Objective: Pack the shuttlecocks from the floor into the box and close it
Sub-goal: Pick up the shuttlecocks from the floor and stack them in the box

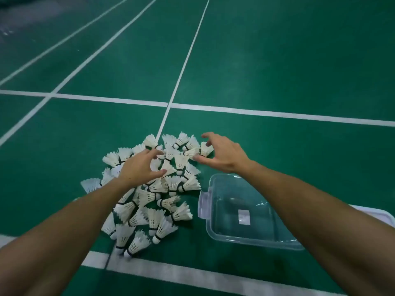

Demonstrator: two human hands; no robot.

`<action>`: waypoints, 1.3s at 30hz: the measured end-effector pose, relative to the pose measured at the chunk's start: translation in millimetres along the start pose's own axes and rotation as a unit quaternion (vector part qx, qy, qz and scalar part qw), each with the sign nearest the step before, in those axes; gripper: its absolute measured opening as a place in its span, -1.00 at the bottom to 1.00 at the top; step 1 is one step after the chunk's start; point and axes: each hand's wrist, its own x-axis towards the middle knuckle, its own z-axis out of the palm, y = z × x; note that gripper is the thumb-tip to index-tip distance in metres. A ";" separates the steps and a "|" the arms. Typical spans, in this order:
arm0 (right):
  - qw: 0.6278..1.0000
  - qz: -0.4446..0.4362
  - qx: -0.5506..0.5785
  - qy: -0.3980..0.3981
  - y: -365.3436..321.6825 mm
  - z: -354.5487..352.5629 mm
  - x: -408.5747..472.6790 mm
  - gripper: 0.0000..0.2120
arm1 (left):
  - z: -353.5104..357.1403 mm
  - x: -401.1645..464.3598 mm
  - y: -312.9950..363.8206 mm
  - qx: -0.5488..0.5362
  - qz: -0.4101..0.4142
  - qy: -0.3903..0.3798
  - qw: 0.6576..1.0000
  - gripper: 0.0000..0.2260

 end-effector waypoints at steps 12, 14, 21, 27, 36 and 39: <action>0.990 -0.018 -0.015 -0.140 7.9 66.8 59.7 -0.33 | 60.1 75.5 5.4 0.121 0.025 -0.084 0.989 -0.33; 0.987 -0.006 0.005 -0.162 9.8 80.0 65.8 -0.34 | 64.7 85.5 2.4 0.146 0.028 -0.097 0.984 -0.27; 0.981 0.028 0.093 -0.167 23.3 105.9 77.3 -0.32 | 83.7 105.9 -6.7 0.078 0.015 -0.091 0.993 -0.55; 0.984 0.028 0.153 -0.082 32.6 73.0 69.6 -0.38 | 63.0 101.9 0.3 -0.033 -0.003 -0.011 0.999 -0.78; 0.977 -0.024 0.210 0.006 33.3 -84.6 -22.7 -0.50 | -54.6 53.0 68.6 -0.196 0.063 0.064 0.976 -0.87; 0.965 0.018 0.260 0.022 51.7 -86.1 -86.3 -0.53 | -86.9 41.0 101.0 -0.200 0.107 0.068 0.971 -0.82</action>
